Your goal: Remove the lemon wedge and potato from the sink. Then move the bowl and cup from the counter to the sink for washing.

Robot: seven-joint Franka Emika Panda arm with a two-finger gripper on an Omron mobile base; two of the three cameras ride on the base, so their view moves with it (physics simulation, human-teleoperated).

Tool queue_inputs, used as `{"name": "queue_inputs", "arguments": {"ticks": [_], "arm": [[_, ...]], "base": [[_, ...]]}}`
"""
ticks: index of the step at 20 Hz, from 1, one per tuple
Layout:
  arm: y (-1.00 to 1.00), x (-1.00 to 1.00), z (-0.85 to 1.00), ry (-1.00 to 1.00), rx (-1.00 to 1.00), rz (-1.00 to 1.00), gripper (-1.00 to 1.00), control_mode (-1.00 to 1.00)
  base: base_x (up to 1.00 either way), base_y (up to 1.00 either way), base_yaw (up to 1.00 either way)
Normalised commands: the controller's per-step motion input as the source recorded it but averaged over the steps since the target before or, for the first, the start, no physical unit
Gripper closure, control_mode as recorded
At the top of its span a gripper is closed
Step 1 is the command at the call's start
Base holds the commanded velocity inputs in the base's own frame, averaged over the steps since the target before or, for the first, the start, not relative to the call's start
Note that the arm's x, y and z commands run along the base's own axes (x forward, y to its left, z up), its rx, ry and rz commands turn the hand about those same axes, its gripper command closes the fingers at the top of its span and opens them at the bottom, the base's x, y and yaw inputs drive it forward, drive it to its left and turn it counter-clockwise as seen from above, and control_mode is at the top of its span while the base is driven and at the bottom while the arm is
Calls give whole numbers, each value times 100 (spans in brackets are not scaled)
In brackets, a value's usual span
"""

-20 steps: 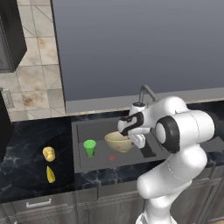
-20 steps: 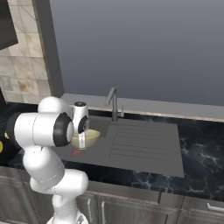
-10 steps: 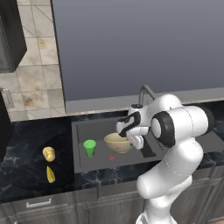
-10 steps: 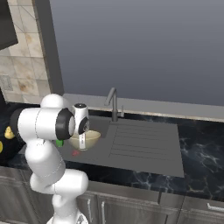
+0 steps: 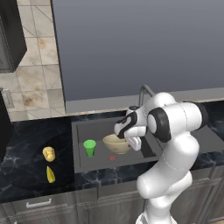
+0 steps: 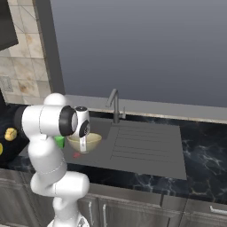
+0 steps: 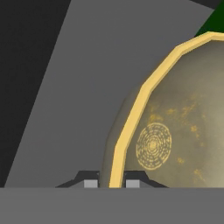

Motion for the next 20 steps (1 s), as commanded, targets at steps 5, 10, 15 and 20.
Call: {"name": "queue_inputs", "arguments": {"ticks": [5, 10, 15, 20], "arm": [[1, 10, -16, 0, 0, -1, 100, -100], [1, 12, -18, 0, 0, -2, 100, -100], [2, 12, -17, 0, 0, -2, 100, -100], [0, 10, -19, 0, 0, -3, 100, -100]], "base": [[0, 0, 0], [0, 0, 0], [0, 0, 0], [0, 0, 0]]}}
